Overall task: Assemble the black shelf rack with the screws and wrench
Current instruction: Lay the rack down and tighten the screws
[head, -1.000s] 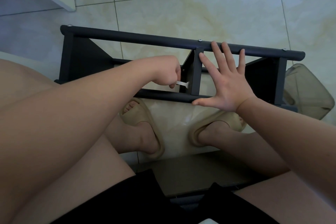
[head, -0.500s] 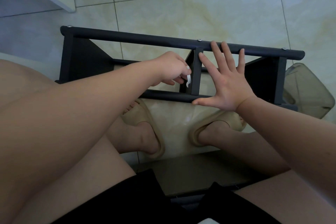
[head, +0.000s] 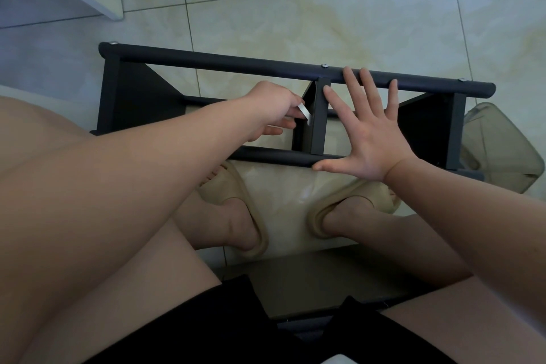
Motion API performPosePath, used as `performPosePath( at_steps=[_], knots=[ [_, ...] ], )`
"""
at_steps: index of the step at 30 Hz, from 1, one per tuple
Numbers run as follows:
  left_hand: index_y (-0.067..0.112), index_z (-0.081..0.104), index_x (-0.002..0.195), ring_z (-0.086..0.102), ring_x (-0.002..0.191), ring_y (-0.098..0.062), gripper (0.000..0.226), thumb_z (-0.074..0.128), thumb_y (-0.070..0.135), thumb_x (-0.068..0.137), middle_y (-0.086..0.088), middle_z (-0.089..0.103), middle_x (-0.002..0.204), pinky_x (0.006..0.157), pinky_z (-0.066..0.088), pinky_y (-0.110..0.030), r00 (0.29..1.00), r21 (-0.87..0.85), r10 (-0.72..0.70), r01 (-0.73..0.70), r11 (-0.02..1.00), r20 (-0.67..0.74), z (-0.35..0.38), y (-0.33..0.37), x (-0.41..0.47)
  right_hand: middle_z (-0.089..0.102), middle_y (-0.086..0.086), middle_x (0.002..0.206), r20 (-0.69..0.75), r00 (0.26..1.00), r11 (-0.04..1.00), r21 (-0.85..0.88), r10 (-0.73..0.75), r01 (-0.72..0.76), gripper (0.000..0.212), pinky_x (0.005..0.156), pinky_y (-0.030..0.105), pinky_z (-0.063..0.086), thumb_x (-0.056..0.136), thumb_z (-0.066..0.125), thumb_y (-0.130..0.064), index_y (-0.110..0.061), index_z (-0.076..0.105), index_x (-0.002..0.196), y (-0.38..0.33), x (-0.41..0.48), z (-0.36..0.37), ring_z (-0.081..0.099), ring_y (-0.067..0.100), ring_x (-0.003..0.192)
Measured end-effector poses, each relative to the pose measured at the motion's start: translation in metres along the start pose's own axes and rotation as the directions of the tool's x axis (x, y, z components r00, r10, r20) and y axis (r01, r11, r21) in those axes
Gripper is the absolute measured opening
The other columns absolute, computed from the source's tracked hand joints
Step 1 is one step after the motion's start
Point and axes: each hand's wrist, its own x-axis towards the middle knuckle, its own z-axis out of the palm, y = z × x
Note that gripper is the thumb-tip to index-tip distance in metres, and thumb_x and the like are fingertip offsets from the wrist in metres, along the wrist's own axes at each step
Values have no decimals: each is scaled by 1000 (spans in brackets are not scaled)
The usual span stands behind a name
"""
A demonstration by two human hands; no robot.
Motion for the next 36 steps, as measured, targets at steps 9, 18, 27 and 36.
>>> performPosePath(
  at_steps=[9,18,27,36],
  knots=[
    [25,64,99,71,90,-13,15,50,29,103,8,76,91,78,52,-30,997,14,-4,3,1000,77,-1,-3,0,-3,14,170,5,1000,1000,1,3,-3,124,116,71,-9,68,32,-101,-24,10,164,0,0,-1,-7,38,156],
    [23,66,100,70,84,-11,10,57,28,100,8,76,86,77,51,-29,996,128,1,-11,992,84,-3,-5,3,-2,14,170,-7,1000,1000,-1,-2,2,123,116,71,-9,69,33,-100,-24,11,163,0,0,1,-7,37,156],
    [21,67,105,72,85,-11,14,55,27,100,7,77,89,81,53,-31,990,79,-33,22,997,136,-1,-7,6,-2,14,170,-12,1000,1000,8,-4,4,124,116,71,-9,69,35,-100,-23,12,163,0,0,0,-6,38,156],
    [18,64,100,68,77,-9,14,52,24,103,8,75,71,81,52,-28,983,71,-81,70,995,165,2,-11,7,-2,14,170,-2,1000,1000,9,-2,2,124,116,71,-9,68,35,-100,-23,12,163,-1,0,-1,-7,38,156]
  ],
)
